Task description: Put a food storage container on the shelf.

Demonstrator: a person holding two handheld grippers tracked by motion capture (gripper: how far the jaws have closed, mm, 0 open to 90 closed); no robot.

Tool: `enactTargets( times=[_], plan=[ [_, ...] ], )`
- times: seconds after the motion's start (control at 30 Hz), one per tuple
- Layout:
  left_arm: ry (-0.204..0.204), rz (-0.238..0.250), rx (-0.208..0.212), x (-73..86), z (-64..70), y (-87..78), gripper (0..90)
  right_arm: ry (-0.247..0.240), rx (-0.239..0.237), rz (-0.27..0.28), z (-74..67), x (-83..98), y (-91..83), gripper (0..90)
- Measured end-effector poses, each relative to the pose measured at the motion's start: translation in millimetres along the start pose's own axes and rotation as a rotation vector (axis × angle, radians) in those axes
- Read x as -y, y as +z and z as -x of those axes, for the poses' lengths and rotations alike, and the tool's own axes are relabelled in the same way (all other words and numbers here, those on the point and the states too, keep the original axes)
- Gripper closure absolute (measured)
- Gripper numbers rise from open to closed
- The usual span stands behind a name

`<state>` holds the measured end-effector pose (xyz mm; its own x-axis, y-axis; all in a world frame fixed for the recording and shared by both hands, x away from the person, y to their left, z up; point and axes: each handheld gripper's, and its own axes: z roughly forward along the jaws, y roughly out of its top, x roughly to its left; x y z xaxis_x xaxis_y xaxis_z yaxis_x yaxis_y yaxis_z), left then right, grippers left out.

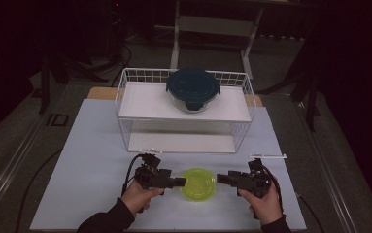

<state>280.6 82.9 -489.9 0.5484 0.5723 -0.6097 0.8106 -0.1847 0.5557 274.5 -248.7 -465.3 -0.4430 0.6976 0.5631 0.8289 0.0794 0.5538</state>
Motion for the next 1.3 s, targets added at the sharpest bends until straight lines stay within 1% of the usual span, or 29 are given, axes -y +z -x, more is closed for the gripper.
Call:
enactTargets(
  times=[0.07,0.1,0.13,0.17,0.2,0.23,0.27,0.3,0.33,0.37,0.4,0.43,0.47,0.5,0.53,0.57,0.6,0.63,0.67,0.73,0.8,0.87,0.93,0.97,1.0,1.07,1.1,1.17,1.3],
  plan=[
    [-0.029,-0.001,0.006,0.7,-1.3,3.5,19.5,0.022,0.004,-0.030,1.7,1.1,4.7,32.5],
    [-0.039,-0.009,-0.001,1.2,-2.1,5.3,20.8,0.039,0.000,-0.038,3.0,1.8,7.1,33.1],
    [-0.052,-0.010,0.003,1.9,-2.7,6.5,21.8,0.049,0.004,-0.045,4.1,2.4,9.5,35.3],
    [-0.059,-0.019,0.008,2.4,-3.8,7.7,26.8,0.071,-0.006,-0.067,6.3,3.5,14.5,39.2],
    [-0.066,-0.020,0.008,2.9,-4.1,9.2,29.3,0.080,-0.010,-0.078,7.2,4.1,17.2,40.7],
    [-0.059,-0.028,0.008,3.5,-5.1,10.1,29.3,0.080,-0.010,-0.078,7.2,4.1,17.2,40.7],
    [-0.065,-0.035,0.001,3.9,-6.2,11.4,36.1,0.090,-0.007,-0.103,7.8,5.9,22.9,45.1],
    [-0.078,-0.038,0.010,4.6,-7.8,12.5,36.1,0.090,-0.007,-0.103,7.8,5.9,22.9,45.1],
    [-0.088,-0.042,0.012,5.3,-8.7,13.6,39.5,0.105,-0.013,-0.120,8.3,7.0,25.6,47.3],
    [-0.095,-0.044,0.018,6.0,-9.6,14.3,45.0,0.120,-0.003,-0.137,8.9,9.7,30.0,53.4],
    [-0.101,-0.046,0.021,6.6,-10.2,15.3,45.0,0.120,-0.003,-0.137,8.9,9.7,30.0,53.4],
    [-0.103,-0.048,0.023,7.2,-10.4,16.1,47.6,0.124,-0.004,-0.146,9.3,11.1,32.0,54.2],
    [-0.101,-0.047,0.020,7.7,-10.6,17.1,50.5,0.138,-0.007,-0.151,9.3,12.3,33.1,57.1],
    [-0.117,-0.045,0.020,8.5,-10.7,18.5,53.9,0.147,-0.025,-0.150,9.0,13.8,33.5,62.1],
    [-0.117,-0.045,0.020,8.5,-10.7,18.5,56.3,0.147,-0.025,-0.150,9.0,13.8,33.5,62.1],
    [-0.127,-0.042,0.029,8.7,-10.7,18.8,56.3,0.151,-0.027,-0.146,7.6,13.8,33.0,65.0],
    [-0.134,-0.041,0.033,8.8,-9.7,19.0,60.3,0.146,-0.029,-0.143,6.1,13.6,32.3,68.2],
    [-0.131,-0.042,0.031,8.8,-7.9,18.9,63.3,0.141,-0.031,-0.144,4.5,13.3,31.9,70.3],
    [-0.128,-0.041,0.026,8.9,-6.0,18.9,68.4,0.135,-0.034,-0.145,2.2,13.3,32.0,73.0],
    [-0.132,-0.042,0.024,9.6,-3.9,19.2,69.1,0.134,-0.031,-0.144,1.7,13.6,32.1,73.3],
    [-0.143,-0.036,0.024,10.6,-2.2,19.0,70.9,0.138,-0.037,-0.153,2.4,14.5,33.2,74.3],
    [-0.138,-0.035,0.020,11.2,-0.4,18.4,72.0,0.147,-0.047,-0.157,3.3,15.3,33.1,75.1],
    [-0.154,-0.031,0.042,11.5,0.5,16.9,74.8,0.151,-0.057,-0.158,2.8,16.1,32.2,77.0],
    [-0.146,-0.031,0.039,11.0,3.2,15.6,77.0,0.137,-0.047,-0.147,1.4,16.3,30.3,79.2],
    [-0.146,-0.031,0.039,11.0,3.2,15.6,77.9,0.137,-0.047,-0.147,1.4,16.3,30.3,79.2],
    [-0.132,-0.033,0.027,9.9,5.3,13.8,79.1,0.142,-0.044,-0.139,0.7,15.8,28.7,80.4],
    [-0.132,-0.035,0.028,9.2,4.6,13.2,79.5,0.133,-0.040,-0.139,-0.4,15.8,28.7,80.5],
    [-0.155,-0.029,0.048,9.1,1.2,11.7,80.2,0.127,-0.033,-0.133,-3.0,15.9,29.0,80.6],
    [-0.166,-0.028,0.071,7.5,-2.6,5.0,80.6,0.113,-0.036,-0.124,-8.1,13.8,29.9,80.5]
  ],
)
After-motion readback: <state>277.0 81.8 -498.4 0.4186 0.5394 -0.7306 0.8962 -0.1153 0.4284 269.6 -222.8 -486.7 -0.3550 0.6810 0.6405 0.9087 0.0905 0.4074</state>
